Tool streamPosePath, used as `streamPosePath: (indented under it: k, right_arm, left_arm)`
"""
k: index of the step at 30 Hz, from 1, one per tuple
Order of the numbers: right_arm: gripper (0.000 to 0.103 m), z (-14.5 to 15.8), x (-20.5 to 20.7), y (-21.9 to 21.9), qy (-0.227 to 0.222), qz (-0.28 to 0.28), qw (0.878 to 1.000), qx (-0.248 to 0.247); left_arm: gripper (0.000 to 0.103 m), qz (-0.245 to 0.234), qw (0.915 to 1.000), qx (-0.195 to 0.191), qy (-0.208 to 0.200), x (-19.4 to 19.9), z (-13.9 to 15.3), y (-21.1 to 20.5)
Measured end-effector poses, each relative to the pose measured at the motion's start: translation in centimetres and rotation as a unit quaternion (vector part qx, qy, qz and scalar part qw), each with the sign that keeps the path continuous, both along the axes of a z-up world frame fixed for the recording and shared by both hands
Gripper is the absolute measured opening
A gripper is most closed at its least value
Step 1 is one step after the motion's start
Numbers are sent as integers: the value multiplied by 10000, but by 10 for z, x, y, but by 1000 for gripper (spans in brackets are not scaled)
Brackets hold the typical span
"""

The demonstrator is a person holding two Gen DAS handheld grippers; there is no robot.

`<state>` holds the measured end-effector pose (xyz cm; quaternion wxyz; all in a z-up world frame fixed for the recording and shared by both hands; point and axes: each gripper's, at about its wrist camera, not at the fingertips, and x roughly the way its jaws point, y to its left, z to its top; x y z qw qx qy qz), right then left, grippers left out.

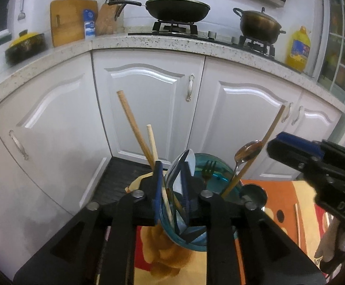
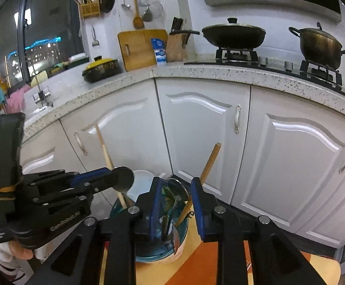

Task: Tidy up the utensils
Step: 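Lower the spoons into the floral holder and open both tools, then move both open tools back over the steel fork and wooden chopstick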

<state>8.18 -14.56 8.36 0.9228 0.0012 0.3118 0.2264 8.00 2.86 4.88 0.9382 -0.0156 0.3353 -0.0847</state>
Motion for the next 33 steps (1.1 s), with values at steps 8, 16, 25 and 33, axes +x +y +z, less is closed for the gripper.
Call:
streamPosePath:
  k: [8, 16, 25, 33]
  right_arm:
    - [24, 12, -22, -11, -119, -98, 9999, 52]
    - [24, 12, -48, -22, -103, -265, 9996, -12]
    - [25, 3, -77, -50, 11, -531, 9986, 57]
    - [38, -10, -104, -96, 232, -949, 9952, 103]
  left_arm:
    - [34, 30, 10000, -42, -57, -16, 9, 1]
    - [35, -38, 9998, -4, -185, -40, 19, -6]
    - [35, -301, 9992, 106, -229, -70, 18, -25]
    - [35, -665, 9977, 92, -112, -88, 14, -48]
